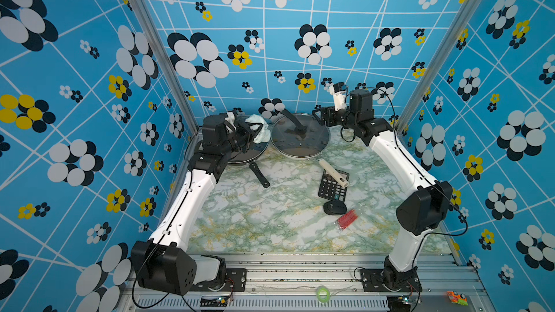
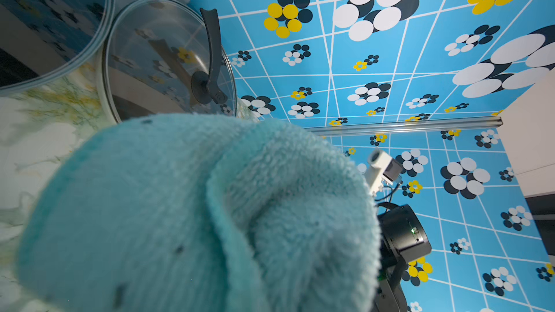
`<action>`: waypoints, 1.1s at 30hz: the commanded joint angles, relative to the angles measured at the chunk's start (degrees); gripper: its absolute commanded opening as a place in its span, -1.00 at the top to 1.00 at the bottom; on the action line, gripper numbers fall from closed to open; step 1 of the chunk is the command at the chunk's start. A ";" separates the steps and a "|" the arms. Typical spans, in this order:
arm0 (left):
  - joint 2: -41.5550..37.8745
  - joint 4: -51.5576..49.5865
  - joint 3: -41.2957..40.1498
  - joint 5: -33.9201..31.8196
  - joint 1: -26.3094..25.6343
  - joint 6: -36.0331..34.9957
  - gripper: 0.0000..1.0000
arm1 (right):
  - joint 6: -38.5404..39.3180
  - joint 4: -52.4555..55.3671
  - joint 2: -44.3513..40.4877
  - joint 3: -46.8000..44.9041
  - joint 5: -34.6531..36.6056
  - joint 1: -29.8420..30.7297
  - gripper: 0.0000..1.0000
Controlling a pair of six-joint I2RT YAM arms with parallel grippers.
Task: Wipe the pot lid with a cloth
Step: Adjust the cleaning item, then pick up the pot lid from the cooking pot.
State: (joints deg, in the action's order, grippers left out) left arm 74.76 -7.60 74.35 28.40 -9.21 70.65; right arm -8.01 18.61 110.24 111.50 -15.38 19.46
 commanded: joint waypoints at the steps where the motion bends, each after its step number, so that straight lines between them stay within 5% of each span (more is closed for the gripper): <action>1: -3.56 -8.27 -1.43 -5.81 -0.32 -8.42 0.98 | 5.70 1.29 7.25 8.03 2.15 0.67 -0.54; 9: -7.25 -13.94 -2.36 -9.31 -1.00 -10.90 0.97 | 13.64 13.31 27.34 33.35 3.30 1.35 -0.42; 33: 1.33 -21.60 8.02 -8.45 -0.83 -14.87 0.94 | 11.38 -1.46 39.15 30.29 2.23 2.60 -0.26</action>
State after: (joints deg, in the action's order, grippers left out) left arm 75.31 -26.63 78.96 19.09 -9.87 58.74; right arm 4.21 21.26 147.83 142.26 -13.58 21.96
